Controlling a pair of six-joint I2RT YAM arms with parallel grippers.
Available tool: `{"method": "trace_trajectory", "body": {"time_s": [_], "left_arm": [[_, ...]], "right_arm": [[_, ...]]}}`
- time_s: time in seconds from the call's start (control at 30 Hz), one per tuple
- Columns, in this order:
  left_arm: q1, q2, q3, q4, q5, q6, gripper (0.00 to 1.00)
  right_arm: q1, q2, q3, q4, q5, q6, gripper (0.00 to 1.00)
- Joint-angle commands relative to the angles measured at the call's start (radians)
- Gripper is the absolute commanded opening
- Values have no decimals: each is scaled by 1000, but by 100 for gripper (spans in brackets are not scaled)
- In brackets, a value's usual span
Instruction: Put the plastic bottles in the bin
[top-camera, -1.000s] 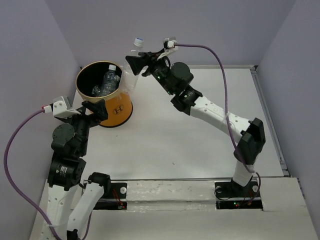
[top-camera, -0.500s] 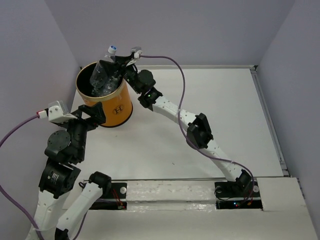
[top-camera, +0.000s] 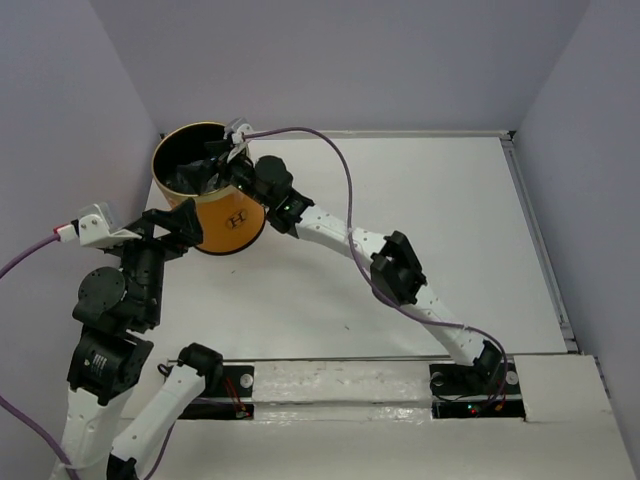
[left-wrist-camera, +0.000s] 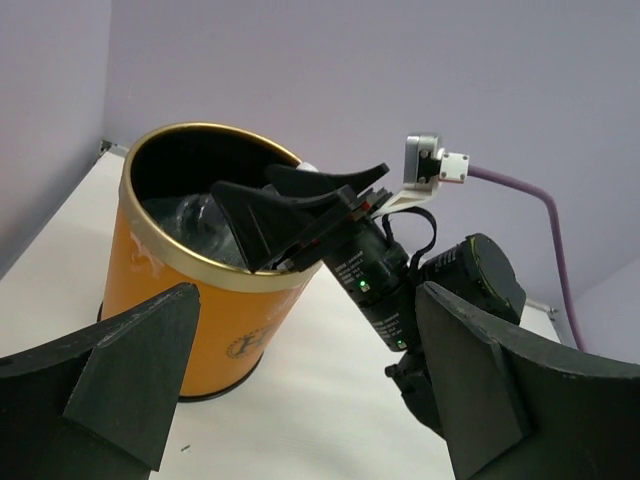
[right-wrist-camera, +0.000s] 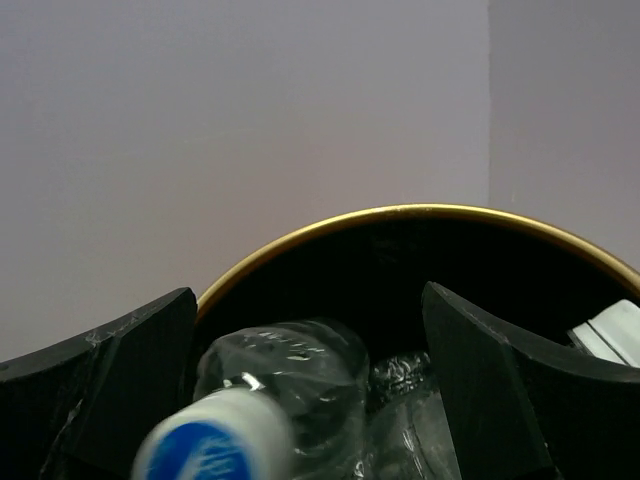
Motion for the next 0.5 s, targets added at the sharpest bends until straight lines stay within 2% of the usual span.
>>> {"method": "trace_trajectory", "body": {"time_s": [0.0,0.2,0.3,0.37,0.47], "left_arm": [[-3,36,83,15,-27,29,99],[-3,91,171,21,-46,63,99],[-3,110,189,8,-41,68,99],[-1,119,206,2,-27,62,99],[-3,117,208,1,25,59,99]], "right_arm": [[-2,-159,-21,-86,-20,-26,100],[-2,-374,-194,-103,-8,-7,100],[-2,-467,-228,-118,4,-15,100],[-2,-518,-294,-124,21,-32,100],[-2,-670,-480,-112,44,-38,98]]}}
